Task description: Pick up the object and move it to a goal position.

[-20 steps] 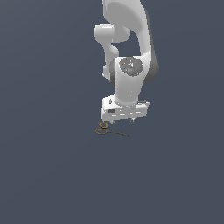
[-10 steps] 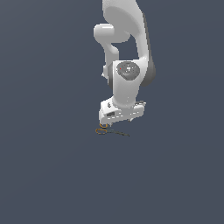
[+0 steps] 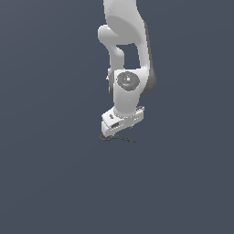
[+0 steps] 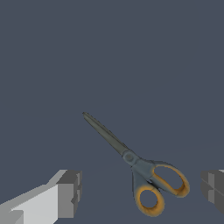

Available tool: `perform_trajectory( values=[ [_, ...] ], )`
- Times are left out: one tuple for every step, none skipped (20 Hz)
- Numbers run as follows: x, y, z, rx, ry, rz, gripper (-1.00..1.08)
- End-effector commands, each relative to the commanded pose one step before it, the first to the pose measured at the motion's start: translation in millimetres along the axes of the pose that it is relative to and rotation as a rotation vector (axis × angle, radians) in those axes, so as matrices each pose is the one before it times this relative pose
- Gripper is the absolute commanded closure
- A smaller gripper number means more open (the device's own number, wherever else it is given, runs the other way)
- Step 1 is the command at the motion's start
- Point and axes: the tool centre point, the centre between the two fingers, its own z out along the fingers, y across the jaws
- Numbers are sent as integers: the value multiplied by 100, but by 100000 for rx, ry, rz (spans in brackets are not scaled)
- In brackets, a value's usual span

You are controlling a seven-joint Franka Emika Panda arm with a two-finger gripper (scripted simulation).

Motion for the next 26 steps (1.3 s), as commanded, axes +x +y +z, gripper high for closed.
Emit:
perform_trajectory(
  values=[
    [-235,293,709,-44,151,-6788,-92],
    [-102,103,278,-4,67,-2658,-92],
    [-104,97,276,0,74,-2660,-92],
    [-107,91,274,4,81,-2661,-92],
    [-109,85,273,8,88,-2662,-92],
    [-111,79,271,10,96,-2663,-92],
    [-113,73,269,13,104,-2663,-92],
    [-114,67,267,15,112,-2664,-92],
    [-115,61,265,16,121,-2665,-92],
    [-116,55,263,17,129,-2665,-92],
    [-115,49,259,18,137,-2644,-92],
    [-111,41,245,17,139,-2523,-92],
    [-105,34,230,16,139,-2387,-92],
    [-99,28,216,14,138,-2250,-92],
    [-92,22,201,12,135,-2114,-92],
    [-86,18,187,10,132,-1978,-92],
    [-80,14,173,8,127,-1841,-92],
    [-74,10,159,7,122,-1705,-92],
    [-67,7,146,5,115,-1569,-92],
    [-61,5,132,3,108,-1432,-92],
    [-55,3,119,2,100,-1295,-92],
    [-49,1,106,1,92,-1160,-92],
    [-43,1,93,0,82,-1022,-92],
    [-37,0,80,0,72,-887,-92],
    [-32,0,68,-1,62,-749,-92],
    [-26,-1,55,-1,51,-614,-92]
  ],
)
